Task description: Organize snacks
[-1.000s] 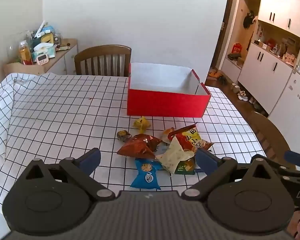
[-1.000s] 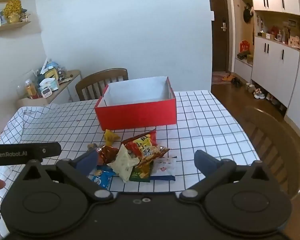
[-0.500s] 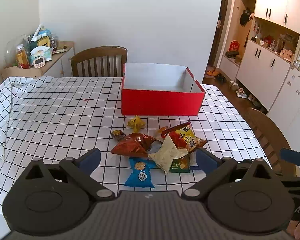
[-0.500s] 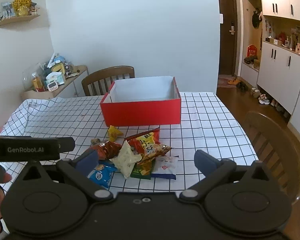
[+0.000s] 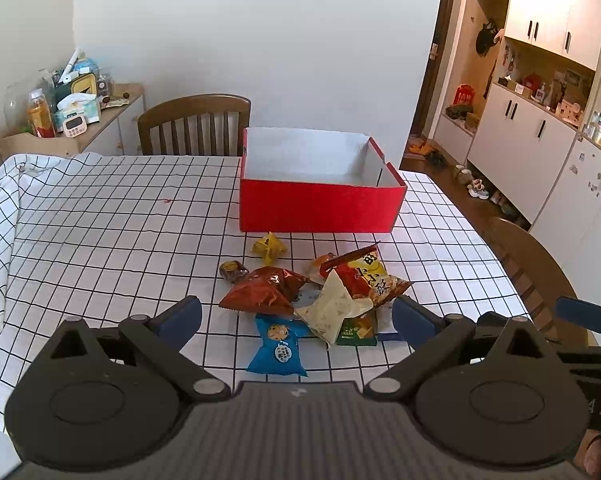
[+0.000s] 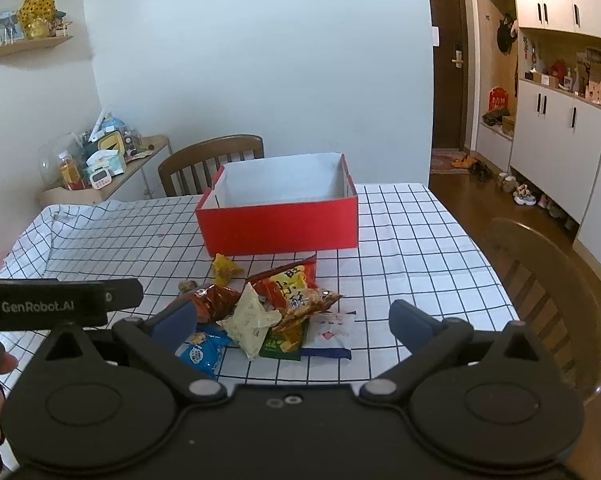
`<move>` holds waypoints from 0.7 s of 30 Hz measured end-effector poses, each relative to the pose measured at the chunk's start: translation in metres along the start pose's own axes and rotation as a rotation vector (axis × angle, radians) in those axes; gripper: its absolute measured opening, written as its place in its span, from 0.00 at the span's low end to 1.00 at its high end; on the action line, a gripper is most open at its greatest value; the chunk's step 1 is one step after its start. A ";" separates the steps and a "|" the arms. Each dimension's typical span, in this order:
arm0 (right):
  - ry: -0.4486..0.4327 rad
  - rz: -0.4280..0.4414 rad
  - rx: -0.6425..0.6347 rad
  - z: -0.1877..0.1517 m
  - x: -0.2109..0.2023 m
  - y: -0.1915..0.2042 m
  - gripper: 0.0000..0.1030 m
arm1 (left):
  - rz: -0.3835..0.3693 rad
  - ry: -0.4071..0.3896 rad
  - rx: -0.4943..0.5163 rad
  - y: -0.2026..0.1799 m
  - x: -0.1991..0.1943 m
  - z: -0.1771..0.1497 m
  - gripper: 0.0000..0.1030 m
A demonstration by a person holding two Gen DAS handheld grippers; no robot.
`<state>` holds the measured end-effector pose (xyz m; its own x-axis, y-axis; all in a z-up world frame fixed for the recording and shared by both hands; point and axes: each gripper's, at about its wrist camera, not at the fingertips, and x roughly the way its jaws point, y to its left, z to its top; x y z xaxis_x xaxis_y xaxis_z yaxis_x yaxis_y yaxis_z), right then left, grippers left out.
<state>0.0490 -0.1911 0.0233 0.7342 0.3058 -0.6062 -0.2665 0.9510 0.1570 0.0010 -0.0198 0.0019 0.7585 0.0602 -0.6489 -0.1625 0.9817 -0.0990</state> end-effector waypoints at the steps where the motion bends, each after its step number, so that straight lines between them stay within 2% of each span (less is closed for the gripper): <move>1: -0.001 -0.001 -0.001 0.000 0.000 0.001 1.00 | 0.000 -0.001 -0.001 0.001 0.000 0.000 0.99; 21: -0.012 -0.013 -0.004 -0.003 0.002 0.009 0.98 | -0.016 -0.006 -0.024 0.011 -0.001 -0.001 0.99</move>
<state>0.0461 -0.1822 0.0208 0.7451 0.2941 -0.5986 -0.2596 0.9546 0.1459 -0.0017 -0.0092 0.0008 0.7650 0.0461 -0.6423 -0.1655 0.9780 -0.1269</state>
